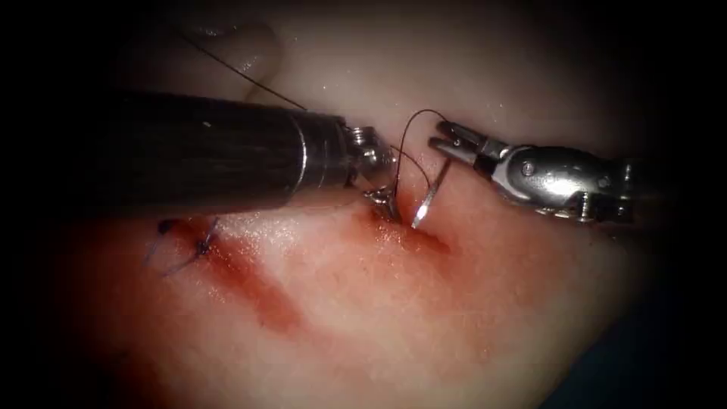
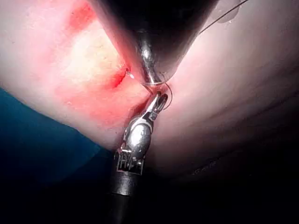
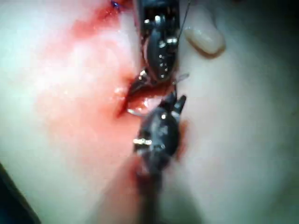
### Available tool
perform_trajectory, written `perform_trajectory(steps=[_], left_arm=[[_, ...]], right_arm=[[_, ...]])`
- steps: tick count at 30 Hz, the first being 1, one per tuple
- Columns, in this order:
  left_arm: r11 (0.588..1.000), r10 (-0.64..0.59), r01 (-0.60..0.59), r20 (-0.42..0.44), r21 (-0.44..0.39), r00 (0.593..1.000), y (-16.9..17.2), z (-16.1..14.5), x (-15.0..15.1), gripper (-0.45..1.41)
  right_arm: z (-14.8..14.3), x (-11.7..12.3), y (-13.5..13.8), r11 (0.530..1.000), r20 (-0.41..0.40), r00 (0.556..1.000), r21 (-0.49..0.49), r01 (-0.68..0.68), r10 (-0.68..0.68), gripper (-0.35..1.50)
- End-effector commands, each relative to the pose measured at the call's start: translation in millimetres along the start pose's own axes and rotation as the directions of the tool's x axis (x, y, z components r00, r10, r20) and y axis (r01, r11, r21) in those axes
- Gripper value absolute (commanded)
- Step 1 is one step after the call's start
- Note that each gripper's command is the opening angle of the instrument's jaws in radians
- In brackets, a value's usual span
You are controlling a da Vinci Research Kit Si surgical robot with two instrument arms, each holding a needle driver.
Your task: Wound Closure
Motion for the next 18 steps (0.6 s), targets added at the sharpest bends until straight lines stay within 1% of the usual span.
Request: perform_trajectory(steps=[1,8,10,12,18], left_arm=[[1.000,0.002,-0.002,0.000,0.002,1.000,-0.6,0.4,0.3,-0.10],[1.000,0.002,-0.002,0.000,0.003,1.000,-0.7,0.4,0.3,-0.10],[1.000,0.004,-0.004,0.002,0.004,1.000,-1.0,0.5,0.2,-0.11],[1.000,0.004,-0.004,0.002,0.005,1.000,-1.0,0.5,0.1,-0.11],[1.000,-0.001,0.001,0.001,0.009,1.000,-1.2,0.6,-0.1,-0.11]], right_arm=[[0.4,-0.1,-0.7,1.000,-0.005,1.000,0.007,0.006,-0.006,-0.35],[0.4,0.1,-1.0,0.999,-0.017,0.999,0.006,-0.031,0.031,-0.35],[0.4,0.1,-1.3,0.996,-0.035,0.996,0.004,-0.085,0.085,-0.35],[0.5,0.1,-1.4,0.994,-0.044,0.993,0.002,-0.109,0.109,-0.35],[0.6,0.0,-1.9,0.993,-0.048,0.992,0.002,-0.119,0.119,-0.35]])
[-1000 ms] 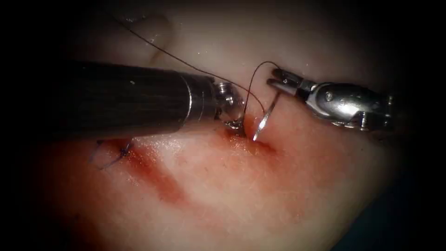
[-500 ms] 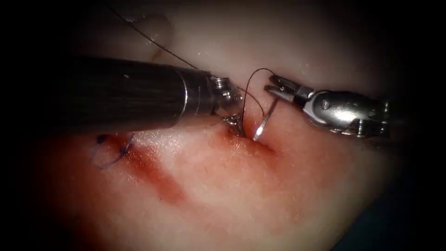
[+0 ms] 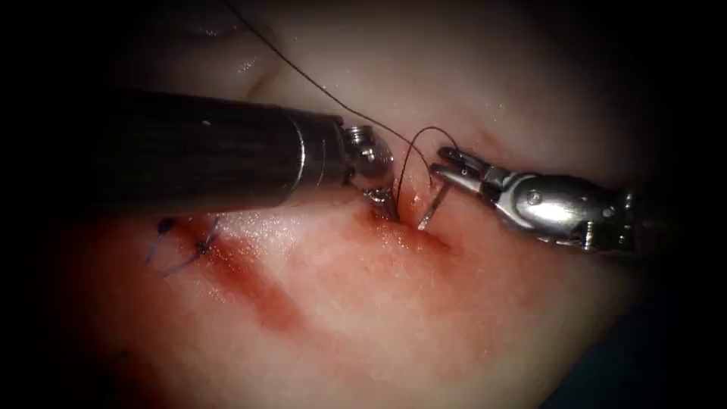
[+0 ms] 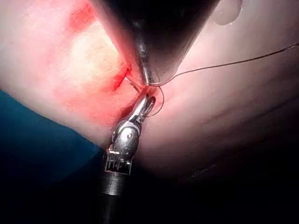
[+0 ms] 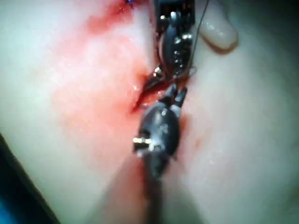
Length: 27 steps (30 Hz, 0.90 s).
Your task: Wound Closure
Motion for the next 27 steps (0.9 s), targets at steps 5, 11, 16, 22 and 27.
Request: perform_trajectory(steps=[5,11,16,22,27], left_arm=[[1.000,-0.004,0.004,-0.005,0.005,1.000,-0.3,0.4,0.1,-0.11],[1.000,-0.004,0.004,-0.012,0.007,1.000,0.1,0.1,0.3,-0.11],[1.000,-0.004,0.006,-0.049,0.028,0.999,0.8,-1.3,0.8,-0.01],[0.989,-0.005,0.030,-0.169,0.143,0.986,3.9,-6.1,2.7,0.44],[0.969,-0.014,0.055,-0.169,0.242,0.986,6.8,-7.1,3.6,0.64]], right_arm=[[1.1,-0.8,-0.8,1.000,0.008,1.000,0.004,0.005,-0.006,-0.35],[1.4,-1.1,-0.6,1.000,0.010,1.000,0.004,0.008,-0.008,-0.35],[1.3,-0.8,-0.3,1.000,0.009,1.000,0.011,0.004,-0.005,-0.35],[1.4,-1.0,0.3,0.999,0.006,1.000,0.021,-0.031,0.030,-0.35],[1.5,-1.0,0.2,0.999,0.006,0.999,0.021,-0.042,0.042,-0.35]])
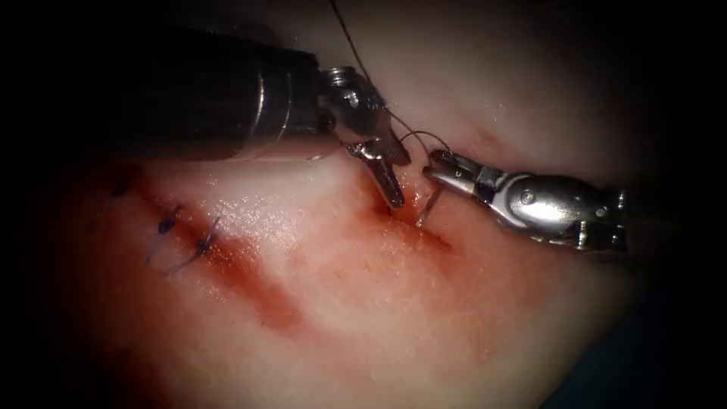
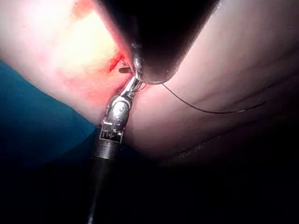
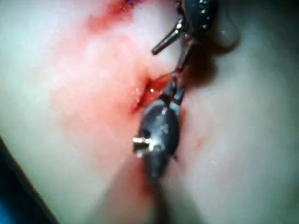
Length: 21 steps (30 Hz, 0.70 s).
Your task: Wound Closure
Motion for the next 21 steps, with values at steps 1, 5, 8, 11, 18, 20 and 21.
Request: perform_trajectory(steps=[1,5,8,11,18,20,21], left_arm=[[1.000,0.002,-0.002,-0.002,0.009,1.000,0.1,0.7,0.3,0.64],[0.999,0.007,-0.008,0.001,0.040,1.000,2.2,2.1,-0.3,0.62],[0.999,0.008,-0.009,0.009,0.043,1.000,3.8,3.9,-1.2,0.57],[0.999,0.006,-0.006,-0.002,0.052,1.000,5.1,5.7,-2.6,0.56],[0.998,0.008,-0.006,-0.032,0.067,0.999,6.6,8.6,-5.4,0.44],[0.998,0.009,-0.005,-0.058,0.062,0.998,6.6,9.3,-6.0,0.42],[0.998,0.008,-0.004,-0.073,0.066,0.997,6.7,10.3,-6.5,0.41]], right_arm=[[0.8,-0.3,-0.4,1.000,-0.002,1.000,0.002,-0.002,0.002,-0.35],[0.8,-0.4,-0.4,1.000,-0.002,1.000,0.004,-0.008,0.008,-0.35],[0.8,-0.4,-0.3,1.000,-0.003,1.000,0.007,-0.014,0.014,-0.35],[0.8,-0.4,-0.2,1.000,-0.003,1.000,0.008,-0.019,0.019,-0.35],[1.2,-0.4,-0.3,0.999,-0.007,0.999,0.023,-0.037,0.037,-0.35],[1.2,-0.4,-0.3,0.999,-0.007,0.999,0.025,-0.042,0.042,-0.35],[1.3,-0.5,-0.4,0.998,-0.005,0.998,0.029,-0.059,0.059,-0.35]])
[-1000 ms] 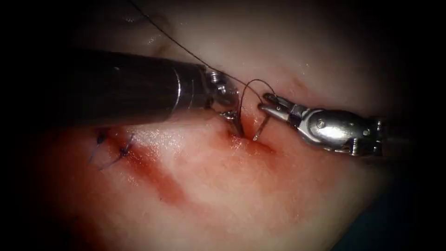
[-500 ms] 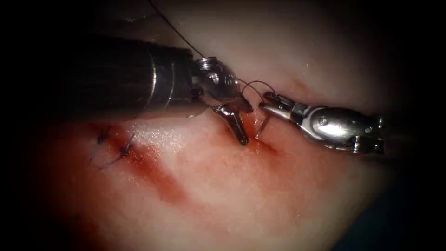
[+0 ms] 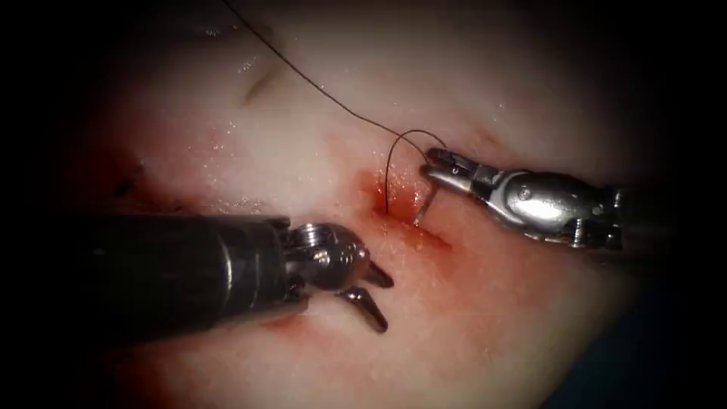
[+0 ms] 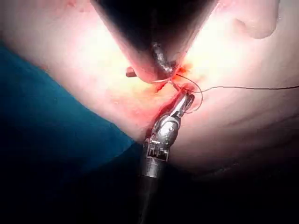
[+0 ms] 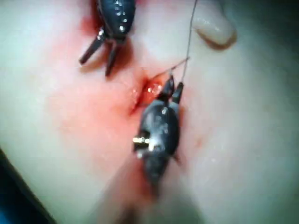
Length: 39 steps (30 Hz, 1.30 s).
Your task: Wound Closure
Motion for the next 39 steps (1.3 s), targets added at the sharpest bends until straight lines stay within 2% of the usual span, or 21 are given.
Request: perform_trajectory(steps=[1,10,20,39], left_arm=[[1.000,0.000,0.000,0.000,0.000,1.000,-0.3,0.8,0.1,0.41],[1.000,0.001,-0.001,-0.006,-0.021,1.000,-0.2,2.8,-1.1,0.41],[0.999,0.010,-0.010,0.002,-0.031,1.000,-0.2,3.2,-2.4,0.39],[0.999,0.022,-0.022,0.004,-0.043,1.000,-1.0,3.7,-3.6,0.34]], right_arm=[[0.8,-0.4,-0.4,1.000,-0.001,1.000,0.002,-0.001,0.001,-0.35],[0.8,-0.6,-0.6,0.999,-0.001,0.999,0.016,-0.034,0.034,-0.35],[-0.2,-0.7,-0.3,0.996,-0.001,0.997,0.043,-0.075,0.075,-0.35],[0.5,-1.1,-1.2,0.955,0.012,0.959,0.093,-0.283,0.283,-0.35]])
